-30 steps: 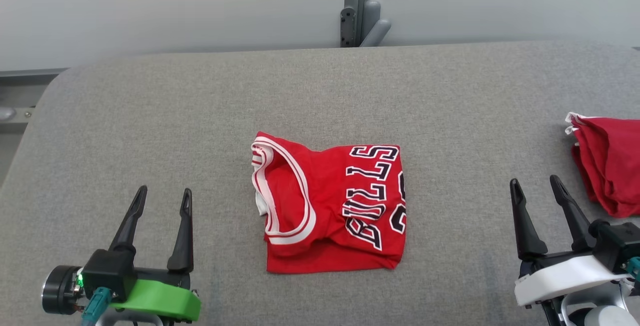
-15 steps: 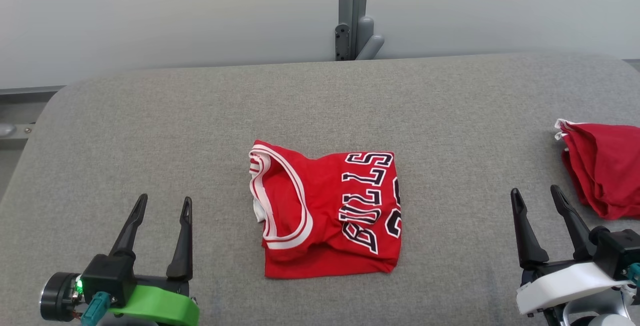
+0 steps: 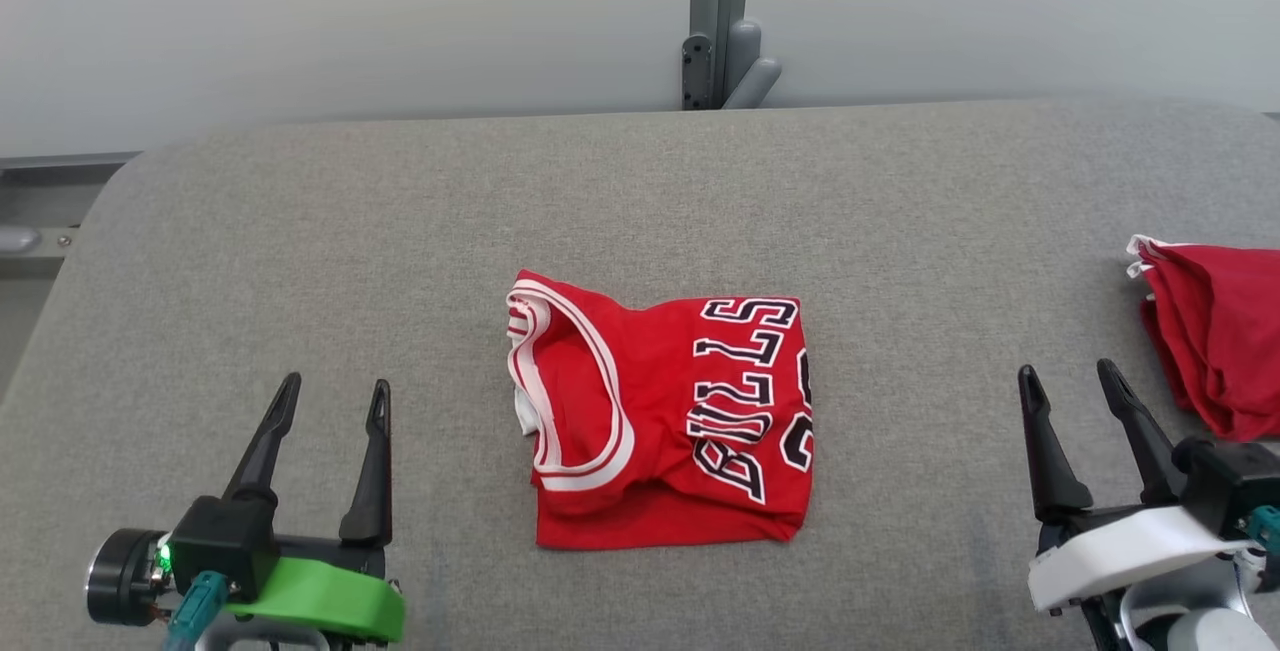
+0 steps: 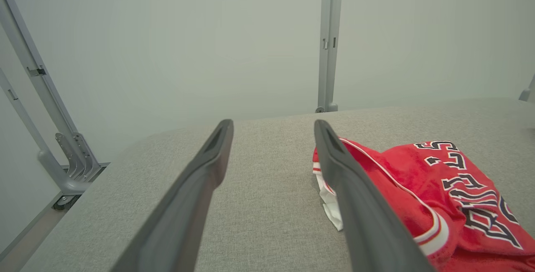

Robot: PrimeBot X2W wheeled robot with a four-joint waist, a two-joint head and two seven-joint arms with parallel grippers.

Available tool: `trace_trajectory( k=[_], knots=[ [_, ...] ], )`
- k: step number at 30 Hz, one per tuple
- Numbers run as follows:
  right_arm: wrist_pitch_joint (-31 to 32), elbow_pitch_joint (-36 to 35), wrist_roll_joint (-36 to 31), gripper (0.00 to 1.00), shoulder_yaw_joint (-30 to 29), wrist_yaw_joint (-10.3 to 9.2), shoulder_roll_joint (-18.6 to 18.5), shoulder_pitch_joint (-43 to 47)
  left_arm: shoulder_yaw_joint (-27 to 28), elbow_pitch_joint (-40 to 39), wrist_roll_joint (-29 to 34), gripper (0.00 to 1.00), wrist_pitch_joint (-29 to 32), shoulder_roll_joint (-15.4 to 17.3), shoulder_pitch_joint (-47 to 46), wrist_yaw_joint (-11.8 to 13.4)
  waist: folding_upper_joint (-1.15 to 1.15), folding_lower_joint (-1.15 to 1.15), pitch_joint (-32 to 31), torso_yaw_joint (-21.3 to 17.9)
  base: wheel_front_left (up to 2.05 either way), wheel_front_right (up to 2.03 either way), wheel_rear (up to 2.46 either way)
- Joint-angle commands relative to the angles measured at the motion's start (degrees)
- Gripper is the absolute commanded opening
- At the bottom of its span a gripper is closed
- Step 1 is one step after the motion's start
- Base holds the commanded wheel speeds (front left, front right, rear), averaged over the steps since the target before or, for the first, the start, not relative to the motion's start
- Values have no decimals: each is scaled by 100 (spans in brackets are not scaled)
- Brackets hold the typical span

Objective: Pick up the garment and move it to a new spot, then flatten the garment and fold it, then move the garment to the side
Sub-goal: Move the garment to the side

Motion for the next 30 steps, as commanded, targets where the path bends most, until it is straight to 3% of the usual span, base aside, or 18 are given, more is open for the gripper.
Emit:
trace_trajectory(
  k=[1,12,23,24,25,26,30],
  knots=[
    [8,101,58,100,48,-3,-29,-188,-22,-12,-16,100,-22,30,-168,19,0,0,116,71,0,0,0],
    [-147,1904,669,100,1272,-3,87,-1250,-375,211,58,100,-253,-197,-835,-96,0,0,826,591,0,0,0],
    [48,3607,1726,100,1874,-2,211,-2163,-417,566,-1,100,-454,-288,-1129,-109,0,0,1091,763,0,0,0],
    [63,3709,1805,75,1963,-3,194,-2221,-424,595,-4,100,-468,-291,-1144,-106,0,0,1091,767,0,0,0],
    [98,3791,1870,26,2072,-3,160,-2275,-426,616,-6,100,-477,-296,-1156,-99,0,0,1095,769,0,0,0],
    [71,3828,1885,0,2186,-3,107,-2332,-426,634,-8,100,-493,-300,-1166,-91,0,0,1093,766,0,0,0],
    [-246,3731,1751,0,2536,-3,-165,-2538,-409,667,-20,100,-516,-294,-1166,-51,0,0,1078,682,0,0,0]
  ],
)
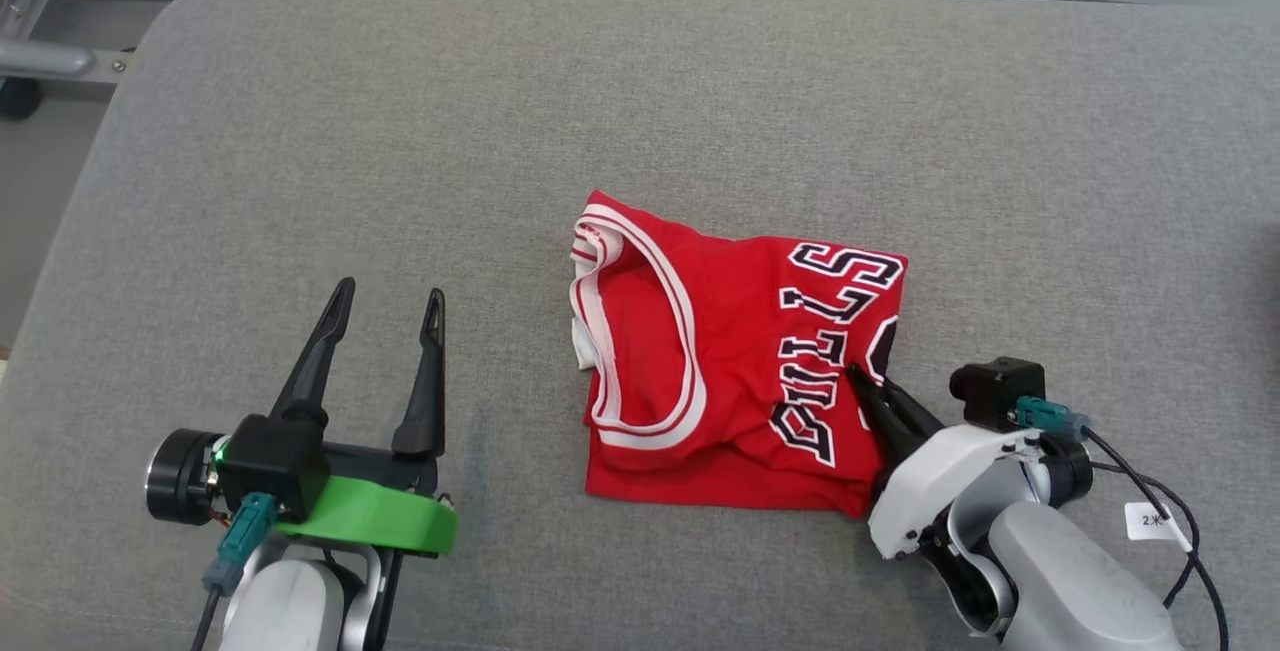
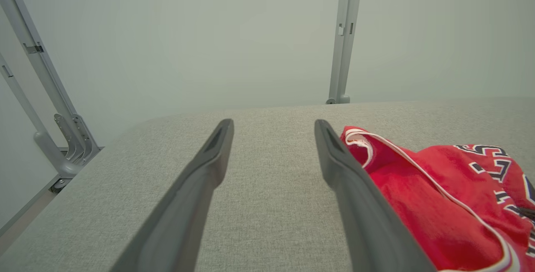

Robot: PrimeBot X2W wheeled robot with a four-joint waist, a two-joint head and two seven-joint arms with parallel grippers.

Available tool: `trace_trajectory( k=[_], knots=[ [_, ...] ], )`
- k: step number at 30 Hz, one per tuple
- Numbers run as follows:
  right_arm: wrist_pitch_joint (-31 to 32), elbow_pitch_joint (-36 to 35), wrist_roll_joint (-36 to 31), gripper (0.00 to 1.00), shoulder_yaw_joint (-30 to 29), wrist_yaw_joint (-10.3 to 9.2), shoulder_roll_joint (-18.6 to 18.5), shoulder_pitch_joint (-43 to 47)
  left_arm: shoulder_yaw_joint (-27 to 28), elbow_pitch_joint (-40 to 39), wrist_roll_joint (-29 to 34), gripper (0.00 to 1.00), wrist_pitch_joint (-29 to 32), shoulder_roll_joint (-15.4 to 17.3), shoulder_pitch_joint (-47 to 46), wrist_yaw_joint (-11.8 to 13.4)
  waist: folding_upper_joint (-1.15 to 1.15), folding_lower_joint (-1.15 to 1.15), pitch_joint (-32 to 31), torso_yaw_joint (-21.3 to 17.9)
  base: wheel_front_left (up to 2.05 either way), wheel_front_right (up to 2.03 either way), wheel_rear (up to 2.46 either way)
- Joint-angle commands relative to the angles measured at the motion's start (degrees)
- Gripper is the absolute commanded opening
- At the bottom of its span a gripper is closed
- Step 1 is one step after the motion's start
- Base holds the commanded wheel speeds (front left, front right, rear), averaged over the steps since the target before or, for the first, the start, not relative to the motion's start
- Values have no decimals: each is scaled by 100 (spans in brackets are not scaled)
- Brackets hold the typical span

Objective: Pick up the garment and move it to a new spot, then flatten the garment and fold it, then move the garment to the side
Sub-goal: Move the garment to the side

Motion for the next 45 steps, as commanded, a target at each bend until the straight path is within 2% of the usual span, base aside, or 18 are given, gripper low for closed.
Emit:
trace_trajectory(
  k=[1,5,10,18,19,23,29,34,40,45],
  knots=[
    [-86,-56,-70,0,48,-3,-85,-71,14,4,-34,100,-26,3,-68,35,0,0,-10,-74,0,0,0],
    [-266,-516,-400,0,242,-4,-459,-138,40,-29,-48,100,-58,37,-38,54,0,0,-14,-347,0,0,0],
    [-97,-1561,-861,0,191,-6,-1036,-33,94,-108,-41,100,-51,115,-4,84,0,0,21,-887,0,0,0],
    [889,-3606,-1360,0,-281,-6,-2004,337,80,-290,4,100,17,247,-82,91,0,0,165,-1867,0,0,0],
    [1129,-3958,-1353,0,-409,-7,-2215,438,77,-349,6,100,57,290,-122,79,0,0,225,-2075,0,0,0],
    [1408,-4318,-1260,0,-642,-6,-2462,521,51,-478,49,100,165,370,-217,68,0,0,402,-2403,0,0,0],
    [1365,-4358,-1144,0,-645,-6,-2574,293,18,-623,105,100,305,481,-361,54,0,0,666,-2684,0,0,0],
    [1079,-4025,-972,0,-570,-6,-2693,-166,15,-787,161,100,448,601,-481,53,0,0,998,-2882,0,0,0],
    [624,-2979,-552,0,-848,-6,-3089,-604,-82,-931,220,100,574,680,-721,-3,0,0,1467,-2830,0,0,0],
    [135,-1907,-236,0,-1054,-7,-3257,-994,-125,-1039,269,100,716,793,-881,-48,0,0,1897,-2777,0,0,0]
  ],
)
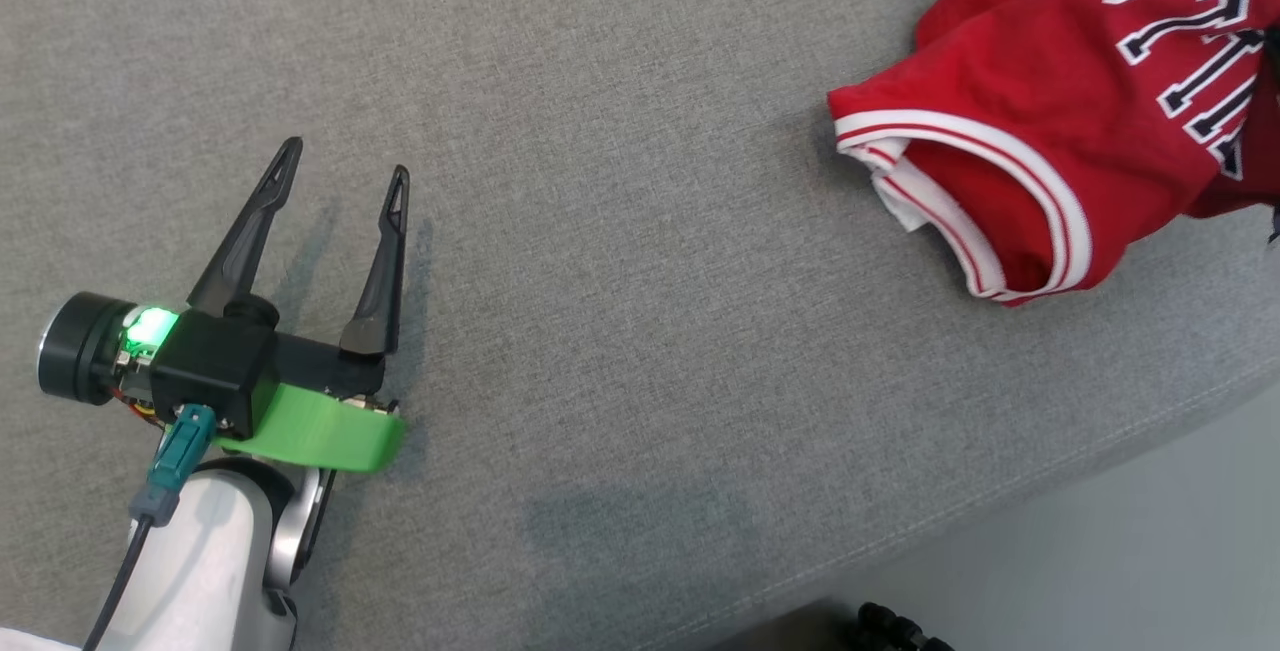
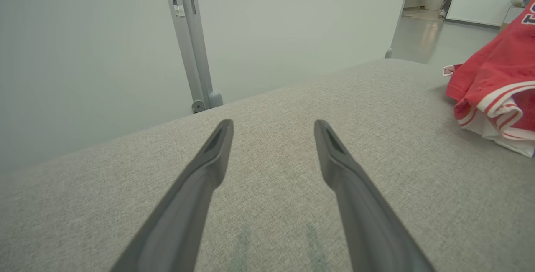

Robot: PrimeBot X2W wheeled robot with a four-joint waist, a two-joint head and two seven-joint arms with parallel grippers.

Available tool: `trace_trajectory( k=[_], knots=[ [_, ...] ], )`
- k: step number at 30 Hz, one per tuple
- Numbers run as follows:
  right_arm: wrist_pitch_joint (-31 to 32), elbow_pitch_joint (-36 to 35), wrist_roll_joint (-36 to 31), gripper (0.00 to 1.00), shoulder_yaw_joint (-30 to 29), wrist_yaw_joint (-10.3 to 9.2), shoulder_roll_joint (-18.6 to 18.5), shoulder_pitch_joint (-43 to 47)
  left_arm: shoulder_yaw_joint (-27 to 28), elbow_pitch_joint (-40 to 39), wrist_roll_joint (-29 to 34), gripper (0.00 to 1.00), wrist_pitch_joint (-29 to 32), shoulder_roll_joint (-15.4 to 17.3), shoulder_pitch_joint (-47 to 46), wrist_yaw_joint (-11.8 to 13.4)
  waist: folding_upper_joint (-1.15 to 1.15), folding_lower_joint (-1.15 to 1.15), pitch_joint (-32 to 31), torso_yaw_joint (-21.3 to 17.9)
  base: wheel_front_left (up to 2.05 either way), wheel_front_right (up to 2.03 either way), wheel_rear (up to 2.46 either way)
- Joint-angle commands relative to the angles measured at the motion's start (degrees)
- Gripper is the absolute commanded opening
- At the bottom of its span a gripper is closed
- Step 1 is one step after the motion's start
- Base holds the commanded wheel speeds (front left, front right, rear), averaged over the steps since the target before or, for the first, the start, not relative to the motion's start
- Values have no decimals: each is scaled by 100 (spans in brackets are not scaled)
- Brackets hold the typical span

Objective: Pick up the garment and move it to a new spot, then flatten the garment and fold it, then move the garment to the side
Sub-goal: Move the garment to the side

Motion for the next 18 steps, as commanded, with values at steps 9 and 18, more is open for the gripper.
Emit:
trace_trajectory(
  k=[9,18],
  knots=[
    [-587,1995,335,0,-219,-11,156,-1012,-211,-138,109,100,131,112,-429,-124,0,0,914,303,0,0,0],
    [-763,3291,369,100,-454,-10,550,-1428,-411,0,111,100,33,47,-536,-129,0,0,940,502,0,0,0]
  ],
)
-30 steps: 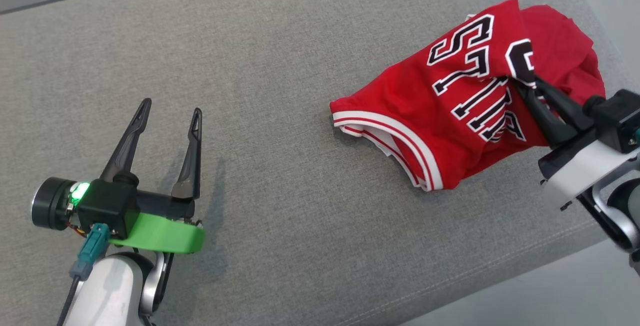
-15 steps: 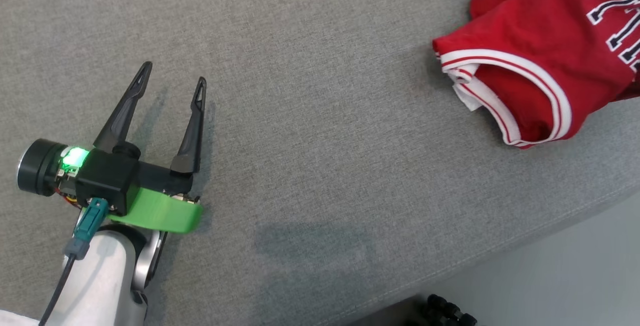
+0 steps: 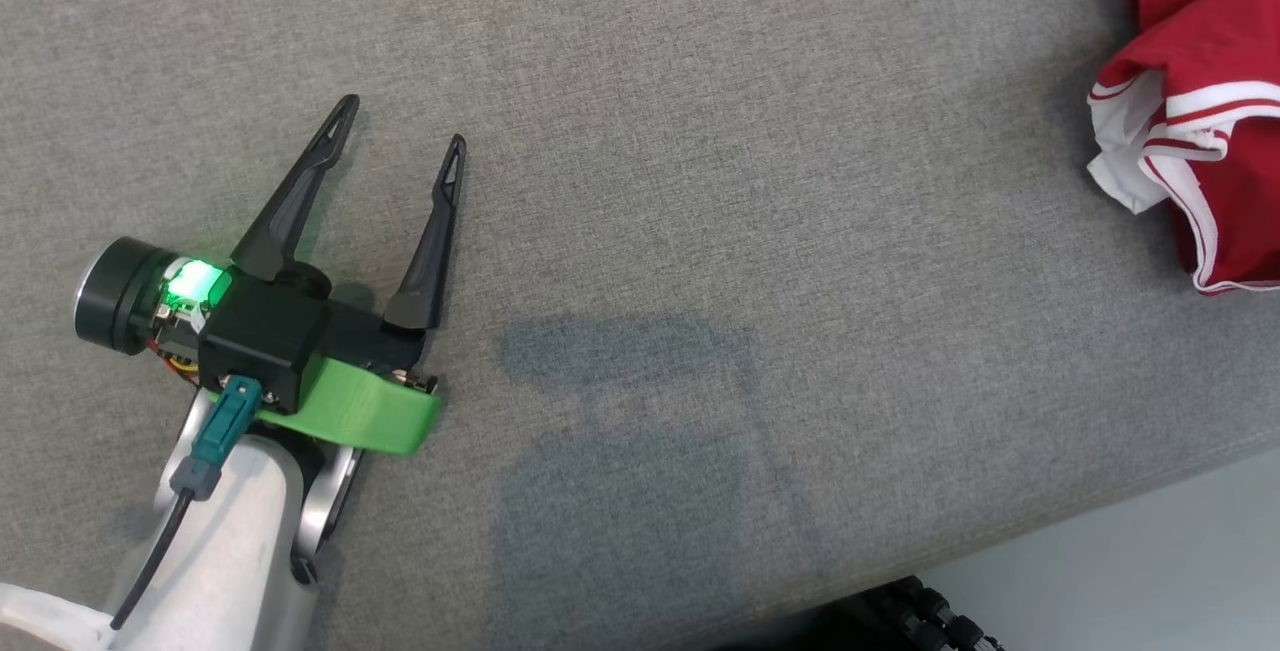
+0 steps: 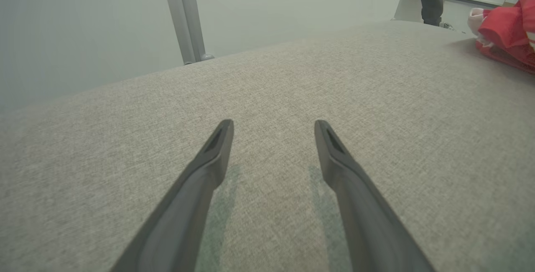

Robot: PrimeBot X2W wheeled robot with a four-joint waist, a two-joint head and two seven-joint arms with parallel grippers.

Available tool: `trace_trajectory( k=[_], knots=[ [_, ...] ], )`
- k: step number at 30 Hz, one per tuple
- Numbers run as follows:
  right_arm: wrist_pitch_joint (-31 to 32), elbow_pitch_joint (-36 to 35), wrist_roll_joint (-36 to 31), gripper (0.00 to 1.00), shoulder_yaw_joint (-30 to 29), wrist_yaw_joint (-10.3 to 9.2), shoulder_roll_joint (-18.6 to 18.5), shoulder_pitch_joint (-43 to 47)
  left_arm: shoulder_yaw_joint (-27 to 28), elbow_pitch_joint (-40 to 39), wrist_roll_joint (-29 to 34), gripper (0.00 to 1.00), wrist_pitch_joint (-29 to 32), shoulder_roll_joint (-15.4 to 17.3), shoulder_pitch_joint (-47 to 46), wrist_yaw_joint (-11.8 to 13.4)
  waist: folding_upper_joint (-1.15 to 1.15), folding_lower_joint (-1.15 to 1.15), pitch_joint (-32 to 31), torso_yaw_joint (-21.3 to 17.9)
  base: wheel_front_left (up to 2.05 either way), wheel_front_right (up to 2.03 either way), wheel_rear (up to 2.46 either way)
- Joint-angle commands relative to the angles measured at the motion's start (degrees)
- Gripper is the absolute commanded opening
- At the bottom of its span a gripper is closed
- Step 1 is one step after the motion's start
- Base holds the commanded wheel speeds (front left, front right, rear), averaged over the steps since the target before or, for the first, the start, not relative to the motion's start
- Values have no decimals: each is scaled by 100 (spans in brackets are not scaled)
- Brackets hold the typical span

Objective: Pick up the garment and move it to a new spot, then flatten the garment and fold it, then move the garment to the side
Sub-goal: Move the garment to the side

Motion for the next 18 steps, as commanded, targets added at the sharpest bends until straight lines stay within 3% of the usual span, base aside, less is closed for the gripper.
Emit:
trace_trajectory(
  k=[1,4,10,14,18],
  knots=[
    [-49,102,-50,100,-62,-9,43,-5,-7,43,-7,100,-60,-6,-54,29,0,-1,-53,49,0,0,0],
    [-62,12,-147,100,-347,-9,121,156,5,144,-63,100,-150,-18,31,56,0,-1,-243,49,0,0,0],
    [-65,-867,-586,100,-1286,-9,432,865,44,350,-196,100,-303,-73,275,133,0,-1,-737,36,0,0,0],
    [-67,-1927,-1055,100,-1981,-9,939,1674,92,500,-307,100,-428,-138,519,222,0,-1,-1190,68,0,0,0],
    [-66,-3046,-1406,100,-2284,-9,1541,2409,179,564,-463,100,-510,-190,742,318,0,-1,-1546,143,0,0,0]
  ],
)
